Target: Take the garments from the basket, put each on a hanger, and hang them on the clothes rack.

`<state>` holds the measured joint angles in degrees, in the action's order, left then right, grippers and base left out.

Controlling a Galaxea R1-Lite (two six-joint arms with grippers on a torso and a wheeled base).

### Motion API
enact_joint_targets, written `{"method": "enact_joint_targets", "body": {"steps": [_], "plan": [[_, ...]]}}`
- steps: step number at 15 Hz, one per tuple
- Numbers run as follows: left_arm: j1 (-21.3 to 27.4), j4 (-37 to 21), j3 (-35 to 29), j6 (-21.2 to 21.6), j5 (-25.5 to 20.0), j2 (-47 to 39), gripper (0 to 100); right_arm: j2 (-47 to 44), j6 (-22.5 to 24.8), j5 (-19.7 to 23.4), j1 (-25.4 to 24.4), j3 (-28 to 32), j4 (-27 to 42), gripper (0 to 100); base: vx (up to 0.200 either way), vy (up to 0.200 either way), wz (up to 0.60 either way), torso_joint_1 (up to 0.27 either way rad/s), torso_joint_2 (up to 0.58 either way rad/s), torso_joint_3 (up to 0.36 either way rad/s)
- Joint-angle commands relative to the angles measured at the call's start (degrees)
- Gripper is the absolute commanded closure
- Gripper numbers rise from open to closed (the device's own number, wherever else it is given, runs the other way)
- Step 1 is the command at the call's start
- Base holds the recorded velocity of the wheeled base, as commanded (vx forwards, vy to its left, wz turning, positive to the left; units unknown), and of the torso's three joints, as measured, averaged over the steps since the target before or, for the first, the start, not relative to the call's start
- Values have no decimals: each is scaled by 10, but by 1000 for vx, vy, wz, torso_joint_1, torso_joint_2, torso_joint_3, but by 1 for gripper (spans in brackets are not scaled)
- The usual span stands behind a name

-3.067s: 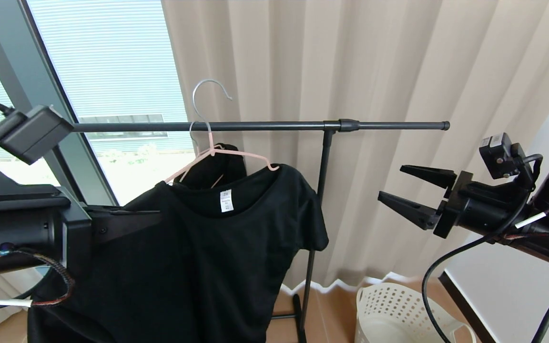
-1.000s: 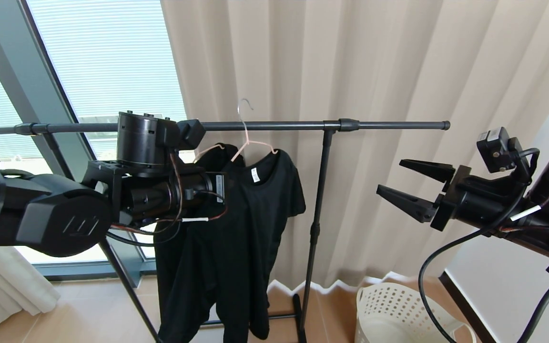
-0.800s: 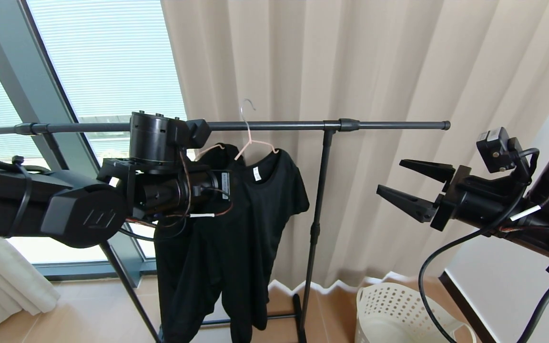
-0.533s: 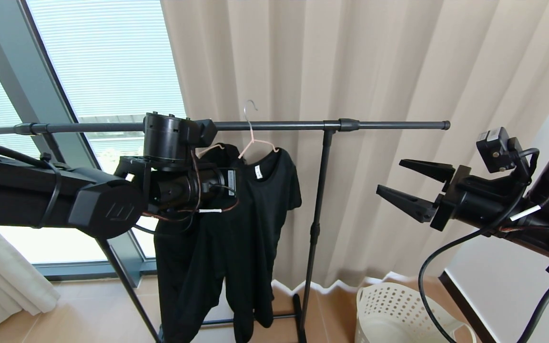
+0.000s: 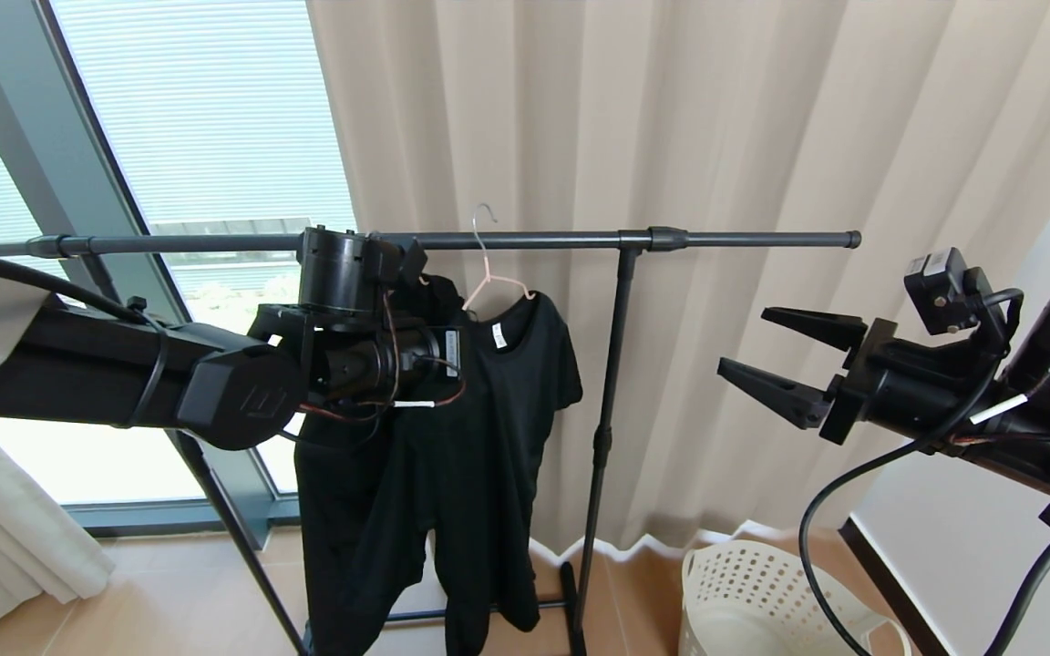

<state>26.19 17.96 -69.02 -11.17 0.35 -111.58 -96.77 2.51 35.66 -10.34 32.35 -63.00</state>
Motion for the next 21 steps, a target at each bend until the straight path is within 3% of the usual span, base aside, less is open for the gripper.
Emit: {"method": "enact_joint_targets", "body": {"steps": [1, 21], "plan": [[-1, 1, -1, 0, 1, -5, 100, -6, 0, 0, 0, 1, 0, 0, 0, 0, 0, 0, 0, 0], [-2, 0, -18, 0, 1, -50, 100, -14, 0, 0, 1, 7, 0, 0, 0, 0, 0, 0, 0, 0]]}}
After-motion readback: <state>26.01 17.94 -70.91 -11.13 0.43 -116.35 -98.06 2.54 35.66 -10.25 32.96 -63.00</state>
